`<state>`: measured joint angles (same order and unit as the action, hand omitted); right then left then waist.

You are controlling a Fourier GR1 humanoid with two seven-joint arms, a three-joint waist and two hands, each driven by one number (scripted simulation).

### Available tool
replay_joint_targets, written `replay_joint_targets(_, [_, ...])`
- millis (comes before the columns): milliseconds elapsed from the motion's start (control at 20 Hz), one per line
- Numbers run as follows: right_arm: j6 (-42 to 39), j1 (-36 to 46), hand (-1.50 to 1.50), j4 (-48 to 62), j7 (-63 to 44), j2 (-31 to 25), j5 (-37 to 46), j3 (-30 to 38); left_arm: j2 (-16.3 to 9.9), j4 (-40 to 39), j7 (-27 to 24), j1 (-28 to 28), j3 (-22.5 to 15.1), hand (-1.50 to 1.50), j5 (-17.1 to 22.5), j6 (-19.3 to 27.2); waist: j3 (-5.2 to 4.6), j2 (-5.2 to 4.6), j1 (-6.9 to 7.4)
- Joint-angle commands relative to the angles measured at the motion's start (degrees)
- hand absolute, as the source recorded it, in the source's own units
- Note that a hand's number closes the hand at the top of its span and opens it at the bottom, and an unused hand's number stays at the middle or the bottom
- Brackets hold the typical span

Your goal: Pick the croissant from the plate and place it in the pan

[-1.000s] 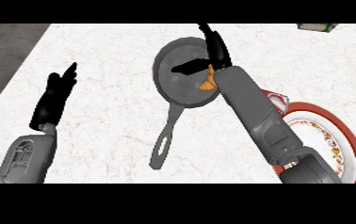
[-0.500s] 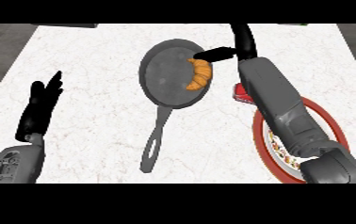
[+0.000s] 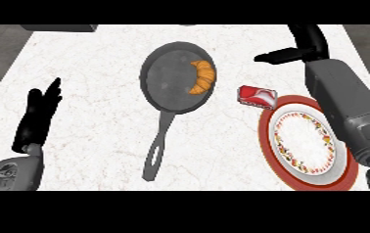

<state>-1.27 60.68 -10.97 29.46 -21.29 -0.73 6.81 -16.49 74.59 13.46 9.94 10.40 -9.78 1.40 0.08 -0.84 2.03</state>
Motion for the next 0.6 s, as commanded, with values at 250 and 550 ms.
replay_joint_targets(250, [-10.76,-3.62,-1.50,0.96,4.58,-9.24,1.45,0.13,0.06,4.14,2.48,-2.04,-0.27,0.00,-0.42,0.04,0.04,0.16,0.02])
replay_joint_targets(550, [-16.19,-3.81,-1.50,2.12,5.14,-14.64,2.73,0.03,0.92,2.11,0.88,-1.58,-0.64,0.00,-0.95,0.25,0.05,-0.02,0.15])
